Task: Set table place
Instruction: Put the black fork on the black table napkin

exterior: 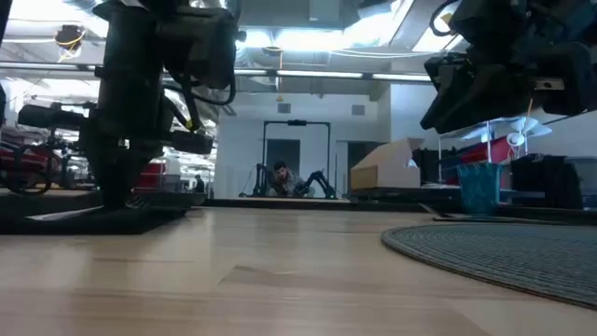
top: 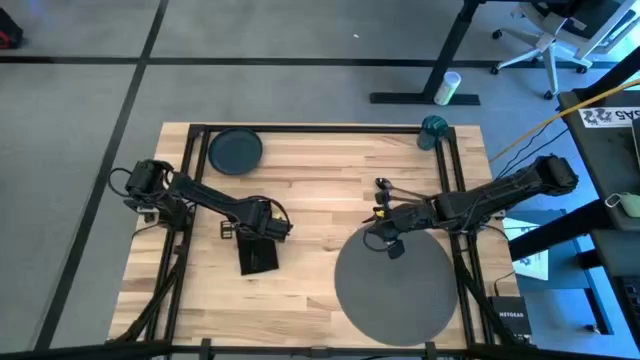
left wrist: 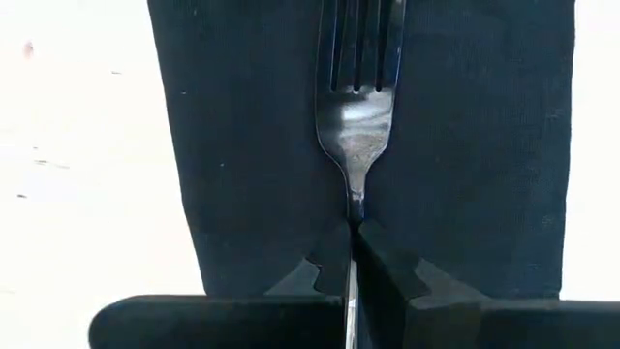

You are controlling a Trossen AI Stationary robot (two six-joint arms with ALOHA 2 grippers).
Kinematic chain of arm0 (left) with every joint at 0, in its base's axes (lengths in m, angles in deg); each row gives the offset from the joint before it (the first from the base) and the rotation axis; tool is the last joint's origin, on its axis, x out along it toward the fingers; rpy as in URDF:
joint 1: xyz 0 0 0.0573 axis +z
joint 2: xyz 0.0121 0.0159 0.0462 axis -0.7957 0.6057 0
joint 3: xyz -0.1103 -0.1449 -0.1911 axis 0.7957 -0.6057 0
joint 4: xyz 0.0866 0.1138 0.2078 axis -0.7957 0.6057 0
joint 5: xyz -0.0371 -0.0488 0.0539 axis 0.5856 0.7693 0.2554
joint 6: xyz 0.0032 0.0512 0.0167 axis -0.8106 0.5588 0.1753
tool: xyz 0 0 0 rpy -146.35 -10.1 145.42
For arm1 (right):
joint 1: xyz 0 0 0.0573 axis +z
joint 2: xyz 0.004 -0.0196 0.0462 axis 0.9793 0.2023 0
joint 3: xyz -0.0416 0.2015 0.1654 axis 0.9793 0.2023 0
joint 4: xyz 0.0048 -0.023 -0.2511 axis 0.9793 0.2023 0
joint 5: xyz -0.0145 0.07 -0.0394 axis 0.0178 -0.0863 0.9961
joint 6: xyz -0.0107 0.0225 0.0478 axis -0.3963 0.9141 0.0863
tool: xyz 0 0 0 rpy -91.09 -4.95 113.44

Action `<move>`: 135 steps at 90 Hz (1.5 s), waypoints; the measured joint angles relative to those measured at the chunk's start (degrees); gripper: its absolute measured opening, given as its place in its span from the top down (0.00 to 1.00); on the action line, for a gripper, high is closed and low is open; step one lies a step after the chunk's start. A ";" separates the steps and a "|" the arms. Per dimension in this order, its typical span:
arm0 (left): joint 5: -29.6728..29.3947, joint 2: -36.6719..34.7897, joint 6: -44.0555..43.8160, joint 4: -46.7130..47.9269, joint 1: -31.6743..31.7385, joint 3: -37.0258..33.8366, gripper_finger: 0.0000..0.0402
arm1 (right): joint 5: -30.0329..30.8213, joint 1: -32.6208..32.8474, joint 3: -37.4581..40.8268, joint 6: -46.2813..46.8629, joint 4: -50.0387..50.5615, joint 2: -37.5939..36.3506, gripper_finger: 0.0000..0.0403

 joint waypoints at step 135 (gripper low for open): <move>1.58 0.00 -2.30 -2.26 0.07 0.00 1.00 | -0.97 -0.01 0.00 -0.19 -0.48 3.80 0.75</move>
